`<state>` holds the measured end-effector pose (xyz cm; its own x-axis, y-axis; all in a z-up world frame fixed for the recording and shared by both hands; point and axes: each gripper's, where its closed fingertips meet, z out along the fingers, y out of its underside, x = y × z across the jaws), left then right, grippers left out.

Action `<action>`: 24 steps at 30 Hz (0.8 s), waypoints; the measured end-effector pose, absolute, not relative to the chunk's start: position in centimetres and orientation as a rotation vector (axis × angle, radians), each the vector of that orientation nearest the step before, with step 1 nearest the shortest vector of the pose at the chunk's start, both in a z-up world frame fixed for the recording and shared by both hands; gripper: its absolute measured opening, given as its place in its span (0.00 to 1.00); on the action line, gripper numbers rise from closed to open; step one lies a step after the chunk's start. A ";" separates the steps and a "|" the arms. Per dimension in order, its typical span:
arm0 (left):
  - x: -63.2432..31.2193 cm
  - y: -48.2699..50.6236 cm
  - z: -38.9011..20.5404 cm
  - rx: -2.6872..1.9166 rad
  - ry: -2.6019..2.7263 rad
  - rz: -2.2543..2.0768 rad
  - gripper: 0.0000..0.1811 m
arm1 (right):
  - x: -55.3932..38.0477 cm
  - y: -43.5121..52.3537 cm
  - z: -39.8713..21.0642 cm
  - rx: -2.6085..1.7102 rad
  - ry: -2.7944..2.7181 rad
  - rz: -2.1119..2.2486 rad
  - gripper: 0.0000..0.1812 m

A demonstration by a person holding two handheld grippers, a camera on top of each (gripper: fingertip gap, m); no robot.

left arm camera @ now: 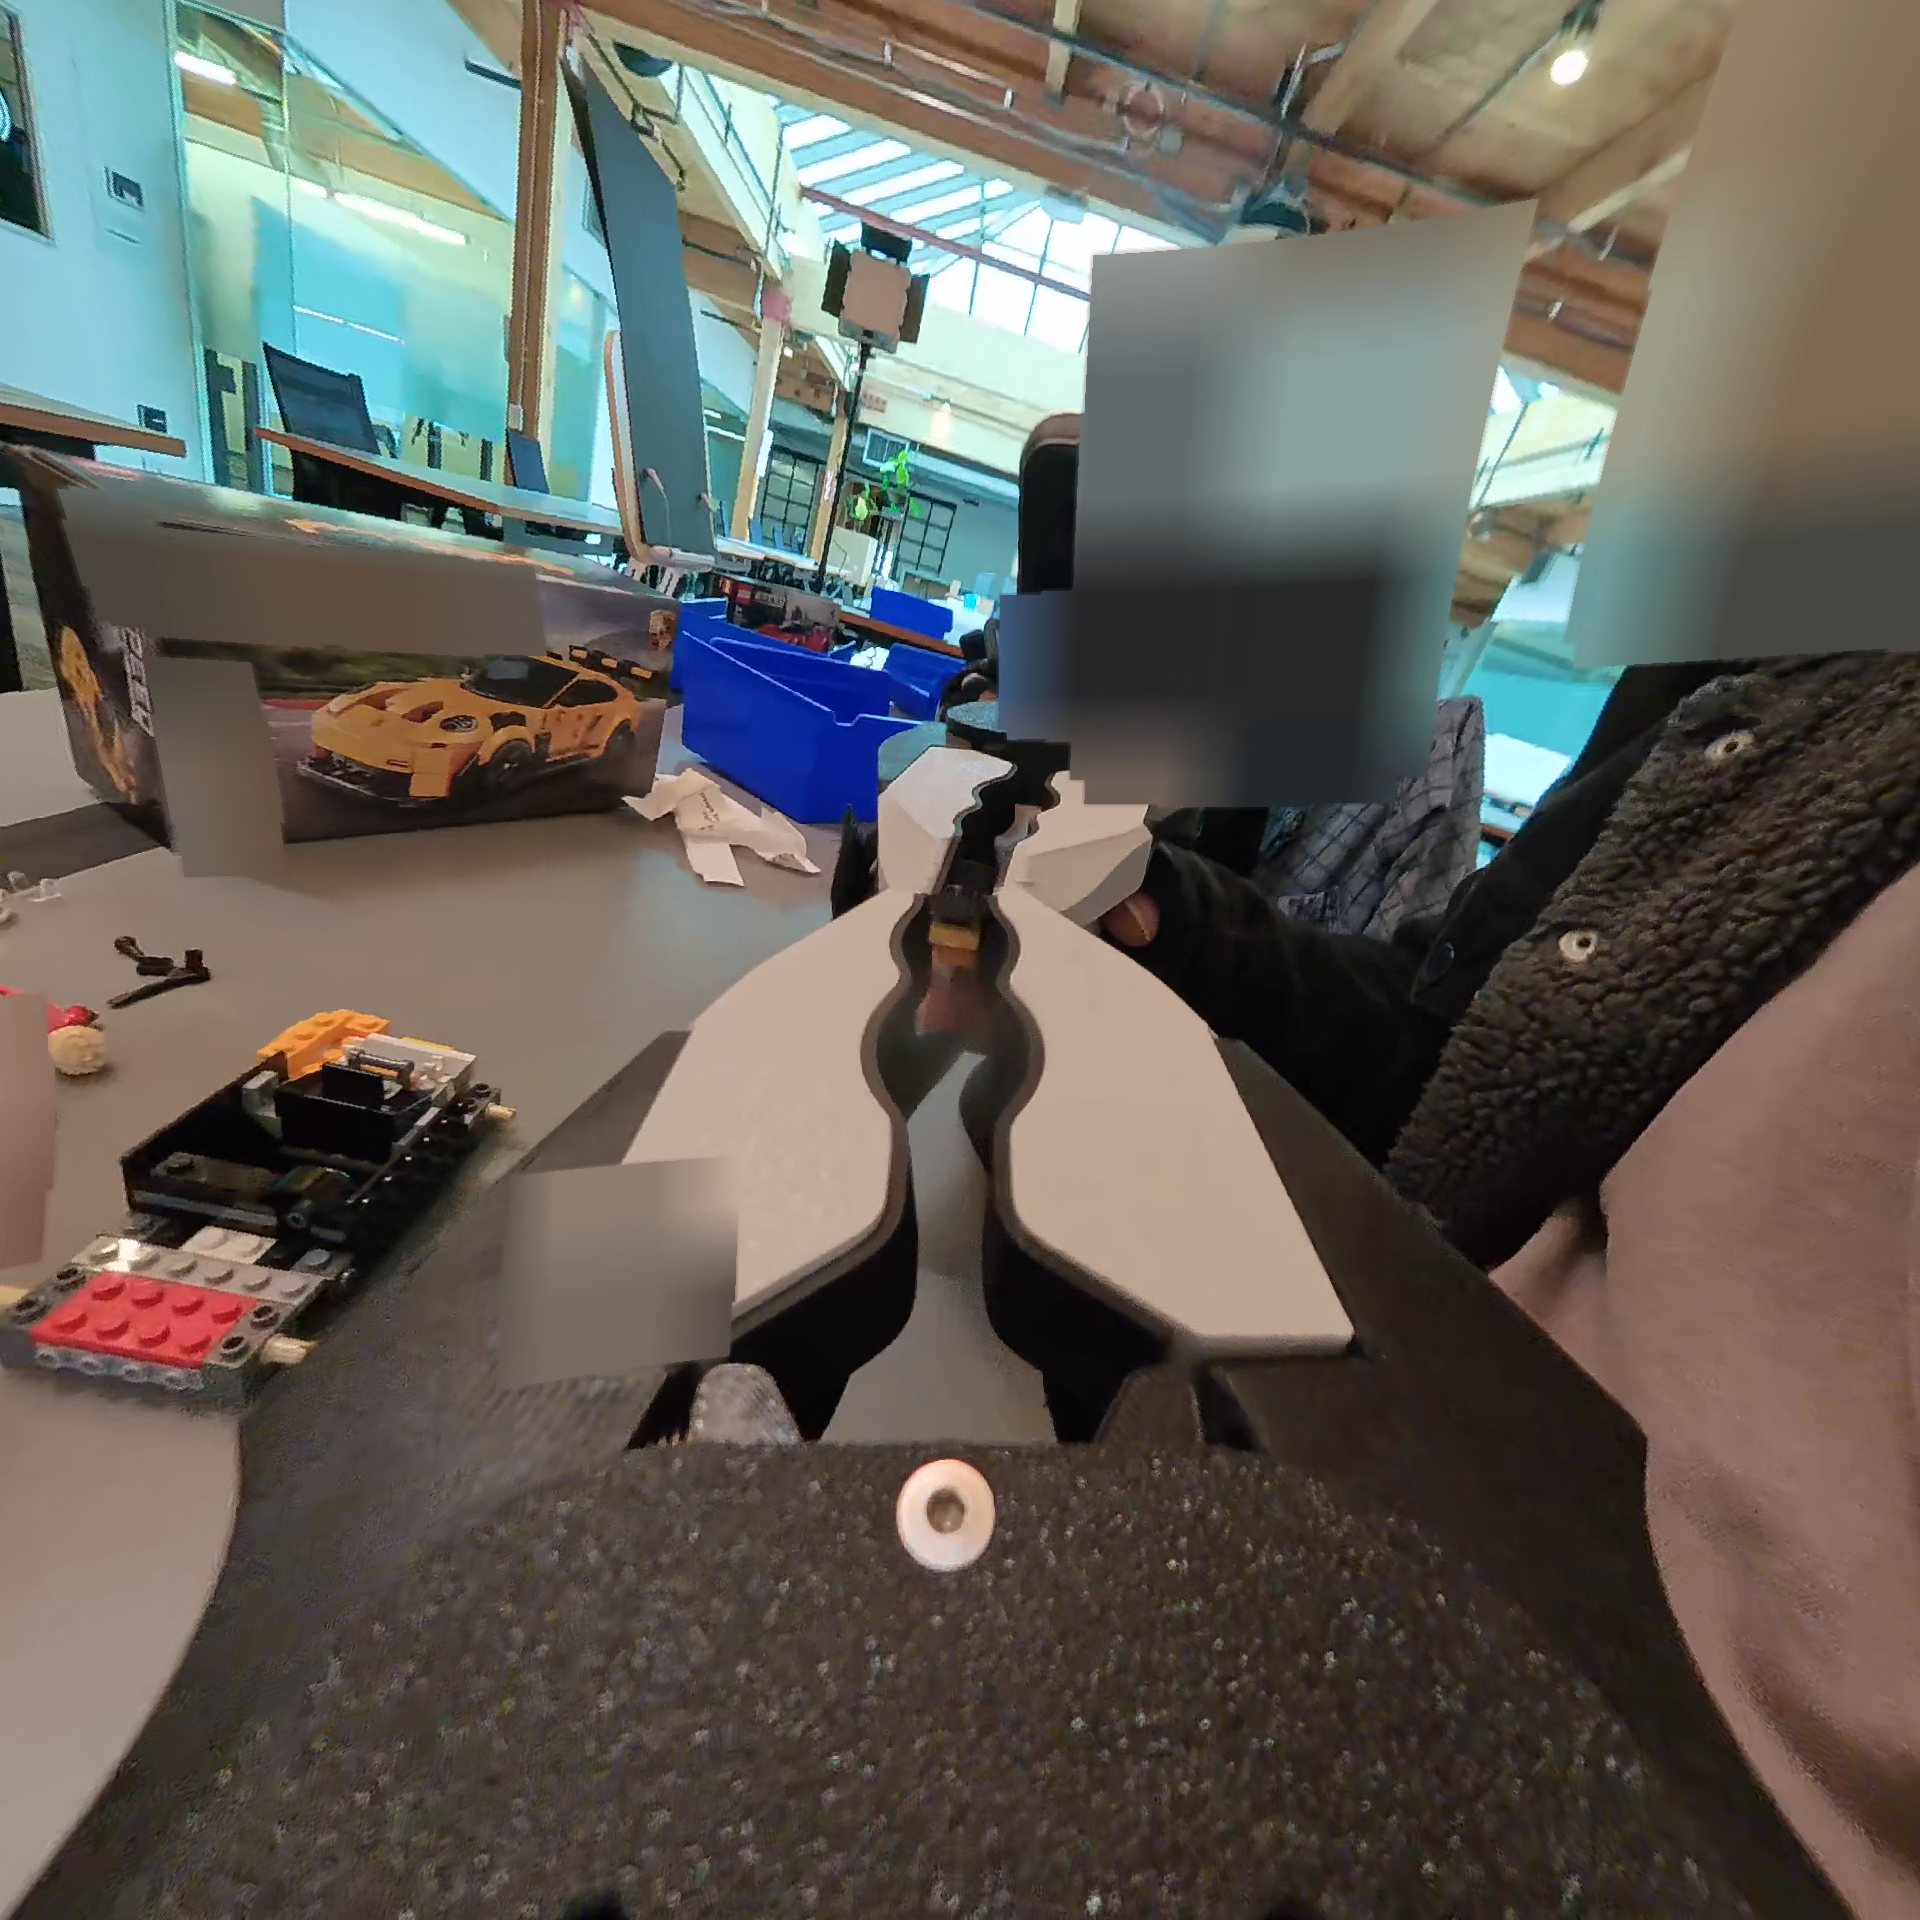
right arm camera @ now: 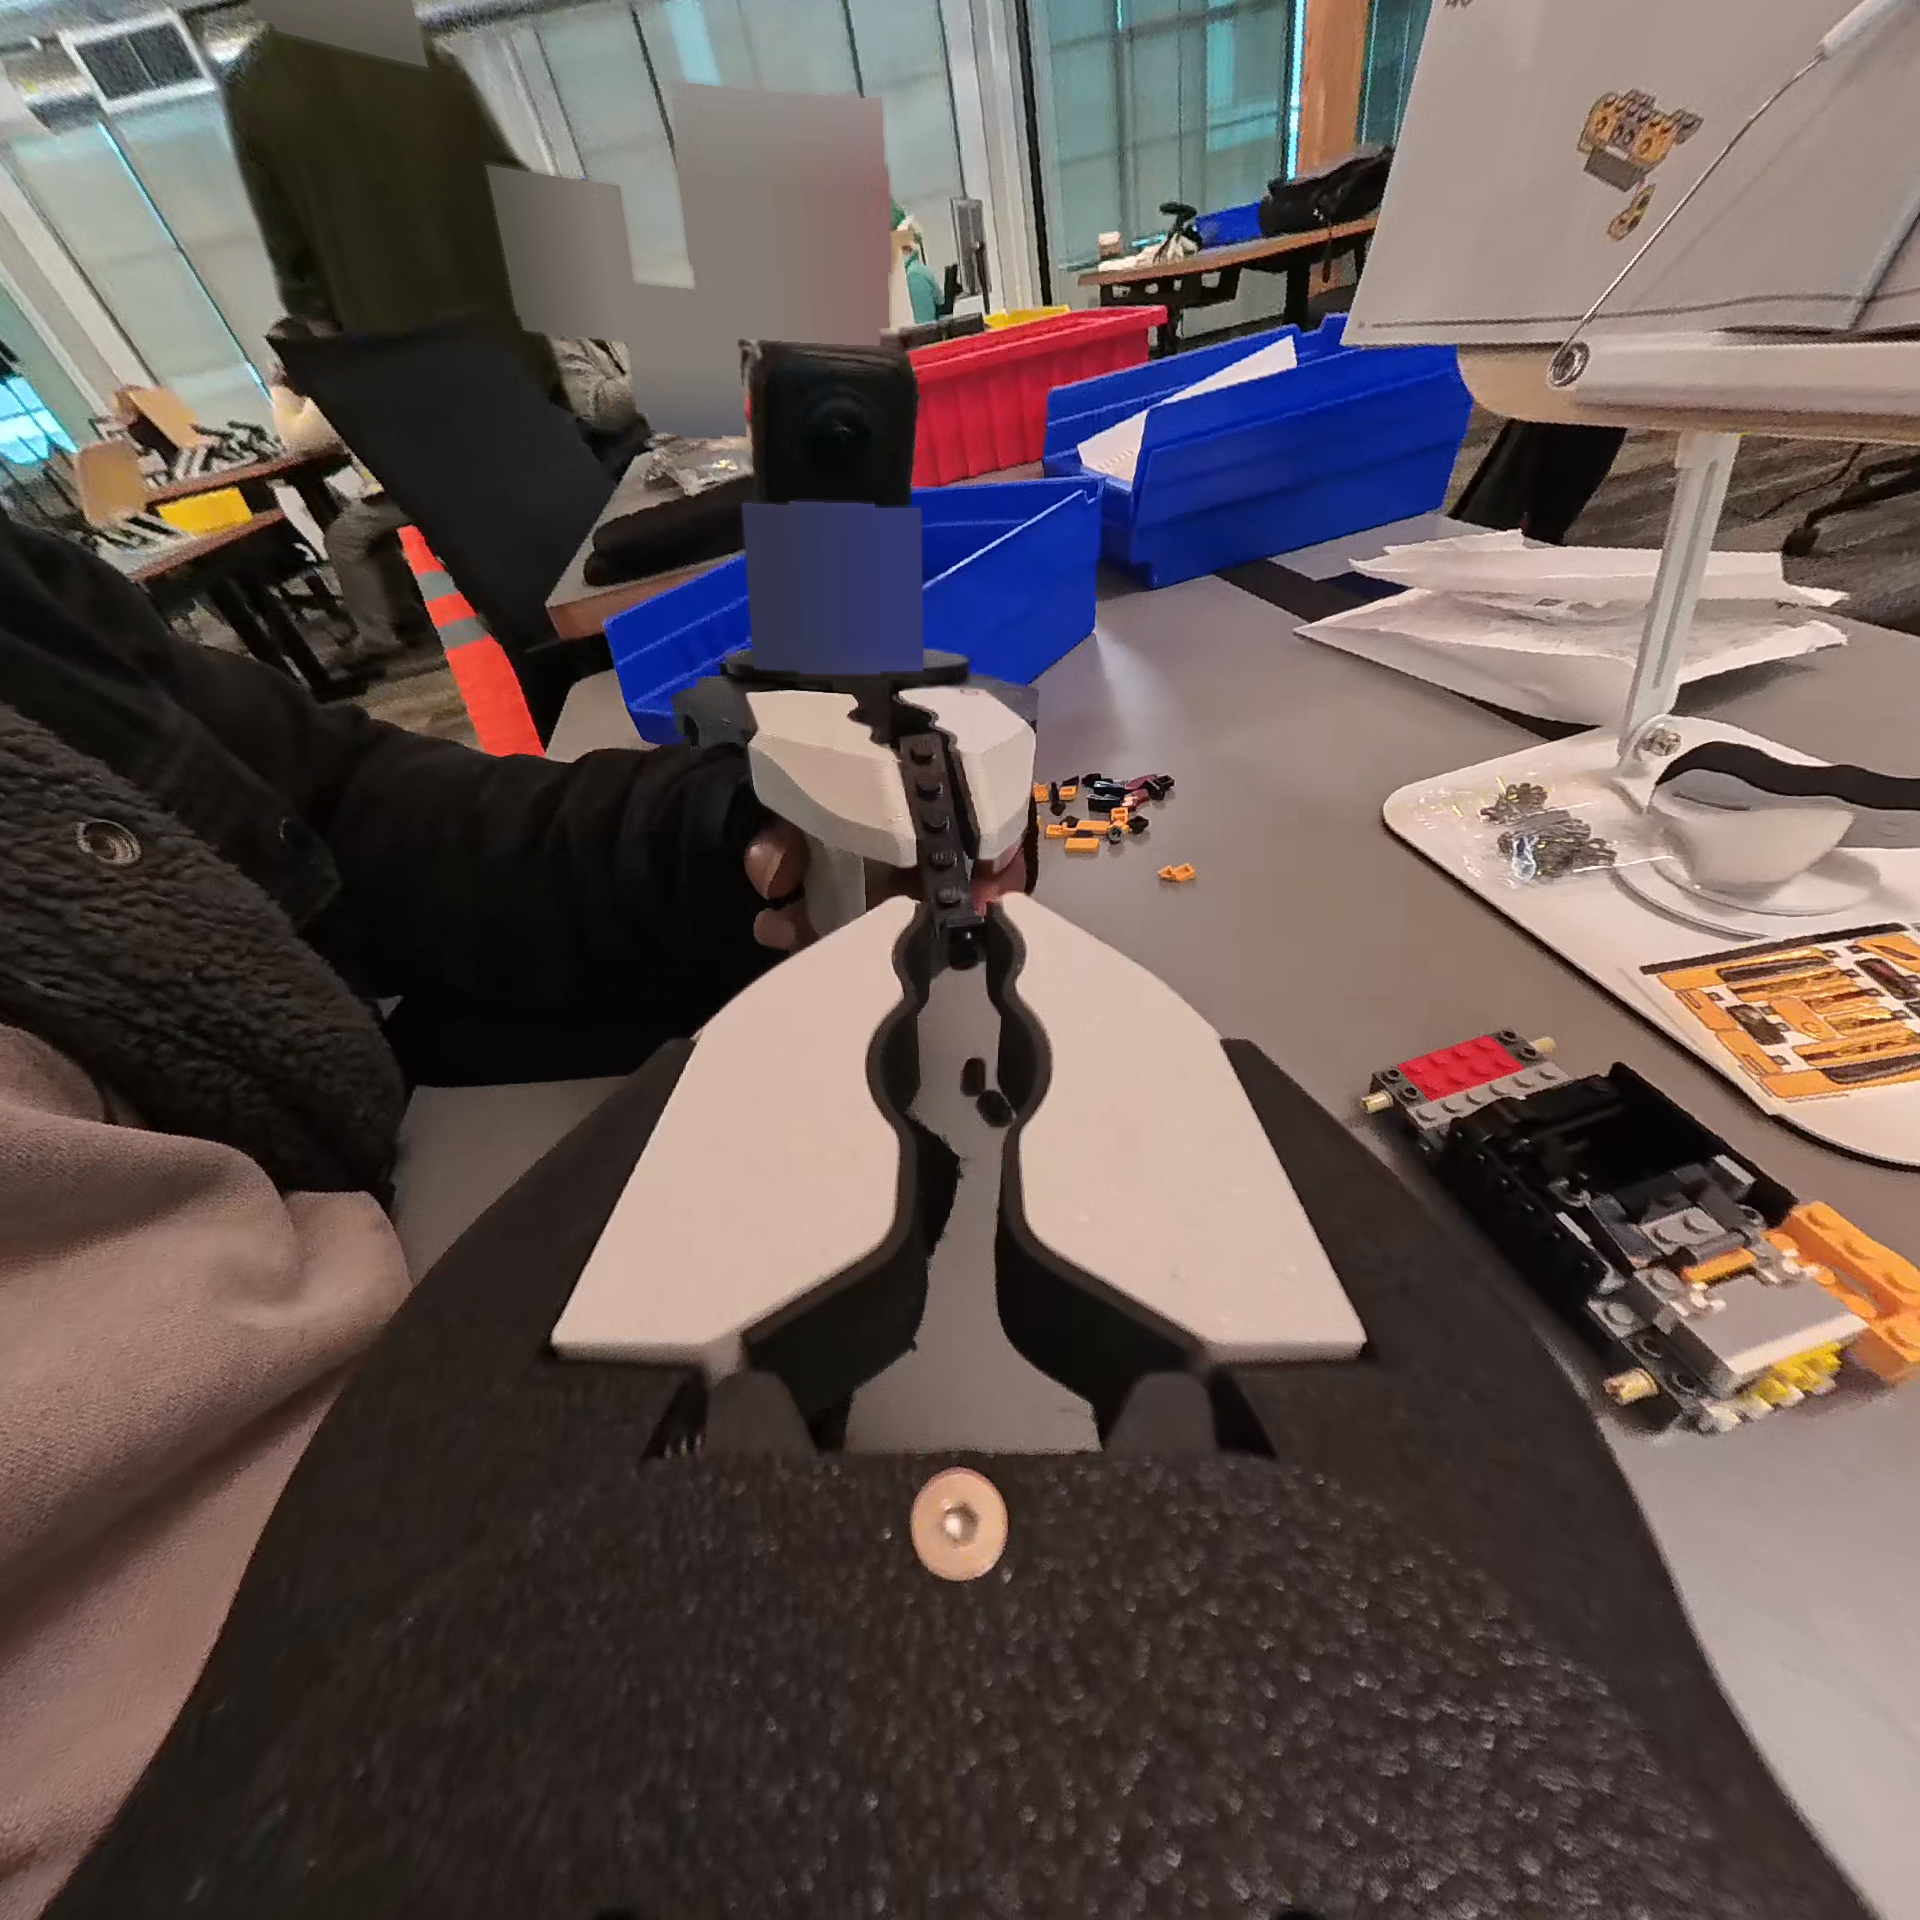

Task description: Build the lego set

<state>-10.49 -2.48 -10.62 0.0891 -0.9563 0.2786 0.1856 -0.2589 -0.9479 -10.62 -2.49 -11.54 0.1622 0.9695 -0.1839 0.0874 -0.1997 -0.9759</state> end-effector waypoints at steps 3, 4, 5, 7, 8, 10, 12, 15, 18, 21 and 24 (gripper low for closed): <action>-10.8 -2.2 -10.4 -1.308 0.809 -1.433 0.05 | -10.6 -2.5 -11.7 -1.498 -1.076 1.171 0.09; -10.9 -2.2 -10.4 -1.304 0.808 -1.428 0.05 | -10.7 -2.5 -11.8 -1.495 -1.079 1.170 0.10; -10.9 -2.3 -10.4 -1.299 0.822 -1.426 0.05 | -10.7 -2.6 -11.8 -1.494 -1.083 1.168 0.10; -10.6 -2.7 -10.6 -1.297 0.843 -1.421 0.05 | -11.0 -2.7 -12.1 -1.497 -1.095 1.160 0.07; -10.5 -2.8 -10.6 -1.295 0.845 -1.425 0.05 | -11.0 -2.9 -12.1 -1.487 -1.104 1.163 0.05; -10.5 -2.9 -10.6 -1.291 0.846 -1.438 0.05 | -11.0 -3.0 -12.1 -1.482 -1.113 1.176 0.05; -10.5 -2.9 -10.7 -1.295 0.847 -1.446 0.05 | -11.0 -3.0 -12.1 -1.480 -1.116 1.182 0.05; -10.5 -2.8 -11.1 -1.319 0.862 -1.470 0.05 | -11.0 -3.1 -12.6 -1.500 -1.139 1.176 0.04; -10.6 -2.4 -11.7 -1.352 0.868 -1.443 0.06 | -11.0 -2.9 -13.1 -1.536 -1.144 1.172 0.04; -10.5 -2.5 -12.0 -1.361 0.885 -1.436 0.06 | -10.9 -2.9 -13.3 -1.542 -1.154 1.170 0.04; -10.6 -2.5 -11.6 -1.348 0.869 -1.451 0.05 | -10.9 -2.8 -13.0 -1.520 -1.141 1.150 0.05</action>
<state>-10.55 -2.54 -11.61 0.0473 -0.9468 0.3184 0.1668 -0.3068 -0.9370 -10.91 -2.77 -13.00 0.1462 0.9762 -0.1600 0.1520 -0.1820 -0.9715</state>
